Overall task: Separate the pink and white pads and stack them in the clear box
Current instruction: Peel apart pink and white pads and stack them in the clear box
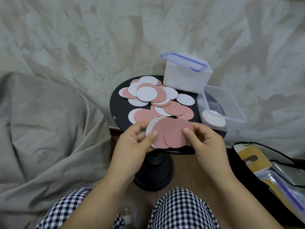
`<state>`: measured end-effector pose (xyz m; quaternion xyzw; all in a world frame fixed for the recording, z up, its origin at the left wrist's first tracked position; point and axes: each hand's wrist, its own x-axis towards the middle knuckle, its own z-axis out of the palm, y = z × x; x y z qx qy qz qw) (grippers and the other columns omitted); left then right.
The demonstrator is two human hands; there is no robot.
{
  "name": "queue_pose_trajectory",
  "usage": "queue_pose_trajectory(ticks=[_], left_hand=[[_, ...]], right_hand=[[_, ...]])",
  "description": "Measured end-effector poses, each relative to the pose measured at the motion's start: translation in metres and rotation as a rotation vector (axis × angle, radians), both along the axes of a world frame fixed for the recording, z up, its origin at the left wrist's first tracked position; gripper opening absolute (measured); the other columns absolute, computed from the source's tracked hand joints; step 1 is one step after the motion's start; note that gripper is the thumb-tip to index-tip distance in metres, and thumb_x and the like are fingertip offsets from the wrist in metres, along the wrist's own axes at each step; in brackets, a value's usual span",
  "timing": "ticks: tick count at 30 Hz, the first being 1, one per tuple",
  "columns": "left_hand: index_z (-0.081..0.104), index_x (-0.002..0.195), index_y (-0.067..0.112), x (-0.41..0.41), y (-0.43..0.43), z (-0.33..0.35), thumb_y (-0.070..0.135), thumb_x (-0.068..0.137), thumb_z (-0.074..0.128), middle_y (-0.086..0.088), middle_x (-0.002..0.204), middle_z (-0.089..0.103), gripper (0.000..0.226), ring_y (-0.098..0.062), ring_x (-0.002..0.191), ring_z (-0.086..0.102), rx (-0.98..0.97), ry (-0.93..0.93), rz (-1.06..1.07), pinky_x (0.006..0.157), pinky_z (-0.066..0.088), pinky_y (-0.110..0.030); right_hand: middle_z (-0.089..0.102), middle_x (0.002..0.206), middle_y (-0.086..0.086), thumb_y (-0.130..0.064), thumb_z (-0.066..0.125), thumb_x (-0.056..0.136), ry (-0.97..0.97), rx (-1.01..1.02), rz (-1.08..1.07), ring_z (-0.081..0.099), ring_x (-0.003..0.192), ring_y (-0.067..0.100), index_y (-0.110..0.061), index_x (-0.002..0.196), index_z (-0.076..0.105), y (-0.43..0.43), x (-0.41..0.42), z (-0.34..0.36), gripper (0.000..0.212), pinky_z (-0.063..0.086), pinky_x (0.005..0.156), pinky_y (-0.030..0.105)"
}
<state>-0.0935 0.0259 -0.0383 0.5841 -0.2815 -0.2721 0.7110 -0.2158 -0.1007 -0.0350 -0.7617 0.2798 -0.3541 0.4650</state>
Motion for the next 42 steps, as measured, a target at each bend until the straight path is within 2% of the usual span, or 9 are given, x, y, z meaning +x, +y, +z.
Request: queue_pose_trajectory(ticks=[3,6,8,11,14,20,27,31,42], left_hand=[[0.062,0.105,0.017,-0.005,-0.006,0.003,0.010,0.087,0.059,-0.003,0.091,0.074,0.020,-0.021,0.087,0.070,0.015,-0.036,-0.056,0.080,0.055,-0.039],[0.061,0.107,0.023,-0.008,-0.015,0.003,0.012,0.089,0.059,0.000,0.095,0.073,0.021,-0.019,0.091,0.069,0.038,-0.115,-0.074,0.083,0.054,-0.040],[0.059,0.111,0.029,-0.010,-0.023,0.001,0.017,0.092,0.055,0.003,0.102,0.071,0.023,-0.015,0.097,0.067,0.045,-0.230,-0.068,0.088,0.052,-0.041],[0.052,0.125,0.031,-0.015,-0.032,-0.001,0.017,0.094,0.046,0.011,0.122,0.061,0.035,-0.004,0.111,0.056,0.119,-0.532,0.014,0.097,0.045,-0.022],[0.039,0.139,0.020,-0.022,-0.038,-0.006,0.015,0.095,0.036,0.015,0.129,0.046,0.044,0.002,0.120,0.042,0.150,-0.745,0.054,0.097,0.027,-0.001],[0.018,0.145,0.017,-0.024,-0.041,-0.023,0.026,0.091,0.025,-0.004,0.137,0.047,0.056,-0.008,0.119,0.042,0.176,-0.944,0.088,0.096,0.034,-0.014],[0.063,0.116,0.022,-0.018,-0.035,-0.011,0.011,0.089,0.056,0.021,0.101,0.060,0.029,0.007,0.097,0.056,0.047,-0.677,0.286,0.084,0.038,-0.002],[0.065,0.097,0.027,-0.020,-0.032,-0.009,0.006,0.085,0.064,0.018,0.094,0.068,0.024,0.006,0.088,0.064,0.018,-0.486,0.279,0.077,0.048,-0.010],[0.072,0.097,0.018,-0.019,-0.032,-0.011,0.006,0.081,0.068,0.013,0.091,0.070,0.021,0.003,0.088,0.065,-0.014,-0.491,0.350,0.077,0.046,-0.008]], right_hand=[[0.070,0.093,-0.017,-0.019,0.058,0.088,0.000,0.076,0.009,0.065,0.089,-0.003,-0.024,0.108,0.065,0.003,0.005,-0.001,0.021,0.052,0.077,0.016],[0.065,0.112,-0.013,-0.021,0.057,0.089,-0.009,0.075,-0.010,0.061,0.102,0.000,-0.023,0.122,0.059,0.002,0.009,0.000,0.032,0.051,0.091,0.028],[0.059,0.118,-0.018,-0.020,0.055,0.091,-0.022,-0.014,-0.050,0.054,0.107,-0.008,-0.023,0.129,0.054,0.000,0.009,0.002,0.038,0.046,0.097,0.022],[0.056,0.101,-0.012,-0.014,0.051,0.094,0.009,-0.330,-0.127,0.048,0.092,-0.015,-0.013,0.133,0.048,-0.001,0.010,0.000,0.039,0.033,0.086,-0.001],[0.049,0.099,-0.003,-0.015,0.045,0.092,0.017,-0.525,-0.168,0.040,0.092,-0.014,-0.004,0.135,0.043,-0.001,0.012,-0.012,0.044,0.028,0.086,-0.003],[0.050,0.106,-0.006,-0.005,0.043,0.092,-0.016,-0.505,-0.098,0.039,0.103,-0.020,-0.013,0.138,0.036,-0.004,0.009,-0.026,0.047,0.029,0.089,0.000],[0.057,0.106,-0.027,-0.004,0.056,0.089,-0.104,-0.264,-0.072,0.053,0.101,-0.017,-0.040,0.112,0.052,0.000,0.006,-0.012,0.043,0.038,0.085,0.002],[0.064,0.093,-0.029,-0.006,0.061,0.086,-0.128,-0.230,-0.106,0.061,0.092,-0.007,-0.044,0.098,0.055,0.002,0.005,-0.012,0.039,0.046,0.078,0.008],[0.063,0.101,-0.022,-0.004,0.064,0.084,-0.158,-0.275,-0.131,0.061,0.095,-0.002,-0.038,0.103,0.059,0.000,0.004,-0.014,0.040,0.047,0.083,0.010]])
